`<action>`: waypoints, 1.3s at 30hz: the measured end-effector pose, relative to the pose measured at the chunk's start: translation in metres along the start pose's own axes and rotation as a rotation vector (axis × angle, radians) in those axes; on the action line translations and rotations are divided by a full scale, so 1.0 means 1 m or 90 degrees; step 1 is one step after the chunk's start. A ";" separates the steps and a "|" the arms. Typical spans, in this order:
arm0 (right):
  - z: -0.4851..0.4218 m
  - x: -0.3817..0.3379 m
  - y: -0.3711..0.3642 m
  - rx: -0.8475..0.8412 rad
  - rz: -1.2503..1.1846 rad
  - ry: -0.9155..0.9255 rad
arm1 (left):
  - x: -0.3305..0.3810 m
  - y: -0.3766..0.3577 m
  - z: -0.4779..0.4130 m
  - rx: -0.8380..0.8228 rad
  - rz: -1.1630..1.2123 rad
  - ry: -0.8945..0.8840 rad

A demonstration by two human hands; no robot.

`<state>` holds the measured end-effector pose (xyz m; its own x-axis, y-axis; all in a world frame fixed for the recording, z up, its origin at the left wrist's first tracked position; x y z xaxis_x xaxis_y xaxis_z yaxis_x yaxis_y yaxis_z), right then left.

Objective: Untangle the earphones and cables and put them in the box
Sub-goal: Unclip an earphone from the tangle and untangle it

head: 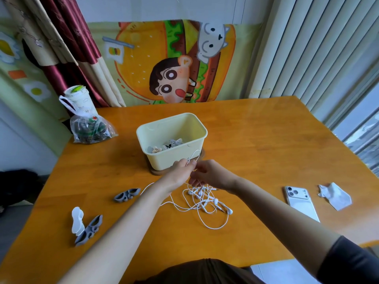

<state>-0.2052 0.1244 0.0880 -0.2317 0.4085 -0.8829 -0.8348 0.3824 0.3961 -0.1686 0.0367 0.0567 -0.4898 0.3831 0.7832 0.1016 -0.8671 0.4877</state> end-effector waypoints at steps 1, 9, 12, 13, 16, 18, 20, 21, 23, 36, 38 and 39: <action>0.001 0.000 -0.002 -0.001 -0.002 -0.006 | 0.003 -0.002 0.002 -0.004 0.031 -0.009; 0.003 0.017 0.043 0.159 0.094 -0.052 | 0.005 0.007 0.012 -0.063 0.071 -0.031; 0.007 0.027 0.062 0.181 0.204 -0.073 | 0.005 0.012 0.016 -0.107 0.008 -0.042; 0.009 0.032 0.065 0.193 0.218 -0.085 | 0.006 0.012 0.017 -0.125 -0.012 -0.049; 0.011 0.047 0.066 0.213 0.193 -0.114 | 0.010 0.014 0.020 -0.141 -0.074 -0.058; 0.011 0.059 0.063 0.196 0.160 -0.142 | 0.010 0.018 0.020 -0.128 -0.094 -0.061; 0.012 0.068 0.065 0.191 0.140 -0.171 | 0.008 0.024 0.019 -0.111 -0.119 -0.058; 0.013 0.073 0.068 0.198 0.127 -0.185 | 0.007 0.027 0.019 -0.103 -0.125 -0.053; 0.014 0.078 0.072 0.199 0.116 -0.208 | 0.005 0.033 0.017 -0.080 -0.119 -0.047; 0.000 0.003 0.019 -0.015 0.173 0.009 | 0.035 0.026 0.016 -0.029 -0.128 -0.160; -0.004 -0.004 0.015 -0.004 0.158 0.019 | 0.038 0.030 0.017 -0.009 -0.112 -0.172; -0.004 -0.005 0.016 0.000 0.141 0.011 | 0.037 0.035 0.017 0.018 -0.104 -0.174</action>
<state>-0.2192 0.1246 0.0977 -0.4175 0.4682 -0.7788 -0.7627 0.2852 0.5804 -0.1688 0.0263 0.1095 -0.2505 0.5911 0.7667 0.0664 -0.7796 0.6227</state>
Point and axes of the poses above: each hand's wrist, its own z-axis away from the middle knuckle, its own y-axis out of the back of the hand, x = y × z, the point moved 7 cm from there along -z, towards the middle knuckle, and after that the axes turned 5 degrees about -z, right-handed, at the moved point
